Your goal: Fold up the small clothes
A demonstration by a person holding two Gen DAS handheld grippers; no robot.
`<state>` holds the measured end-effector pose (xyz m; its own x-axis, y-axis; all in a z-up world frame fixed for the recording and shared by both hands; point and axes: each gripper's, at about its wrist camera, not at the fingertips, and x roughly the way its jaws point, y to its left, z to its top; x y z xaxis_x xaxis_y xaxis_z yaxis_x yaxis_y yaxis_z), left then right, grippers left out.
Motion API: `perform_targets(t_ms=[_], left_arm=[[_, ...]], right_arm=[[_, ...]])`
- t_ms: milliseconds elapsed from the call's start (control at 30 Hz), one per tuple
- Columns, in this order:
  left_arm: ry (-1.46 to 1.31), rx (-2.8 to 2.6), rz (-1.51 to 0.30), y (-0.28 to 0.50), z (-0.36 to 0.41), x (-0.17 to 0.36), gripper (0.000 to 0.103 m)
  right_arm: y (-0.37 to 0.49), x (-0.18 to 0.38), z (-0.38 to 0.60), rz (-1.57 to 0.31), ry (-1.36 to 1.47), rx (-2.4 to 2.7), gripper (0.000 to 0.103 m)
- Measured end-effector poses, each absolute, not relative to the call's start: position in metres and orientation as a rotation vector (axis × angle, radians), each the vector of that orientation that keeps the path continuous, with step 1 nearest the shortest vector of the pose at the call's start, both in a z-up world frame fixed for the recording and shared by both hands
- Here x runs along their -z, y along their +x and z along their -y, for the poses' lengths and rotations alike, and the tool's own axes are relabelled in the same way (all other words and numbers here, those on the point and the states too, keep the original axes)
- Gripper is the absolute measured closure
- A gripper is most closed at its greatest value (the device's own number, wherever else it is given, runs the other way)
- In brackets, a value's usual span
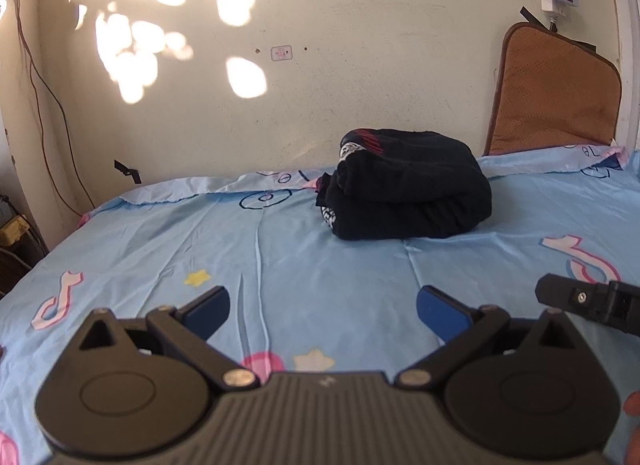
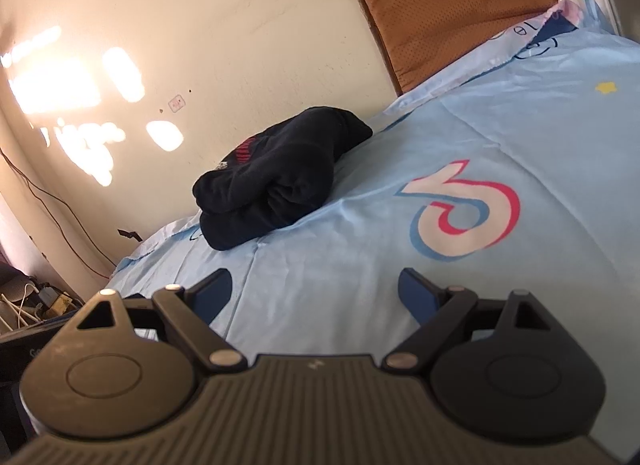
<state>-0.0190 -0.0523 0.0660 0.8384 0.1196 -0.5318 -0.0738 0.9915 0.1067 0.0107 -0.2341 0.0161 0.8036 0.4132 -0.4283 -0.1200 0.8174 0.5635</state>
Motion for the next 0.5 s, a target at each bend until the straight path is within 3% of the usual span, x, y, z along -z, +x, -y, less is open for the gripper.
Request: perform_targets(t_ms=[500], left_arm=[[0.01, -0.024, -0.639, -0.0125, 0.0476, -0.0572, 0.0]], right_arm=[[0.0105, -0.0161, 0.235, -0.572, 0.551, -0.303, 0.011]])
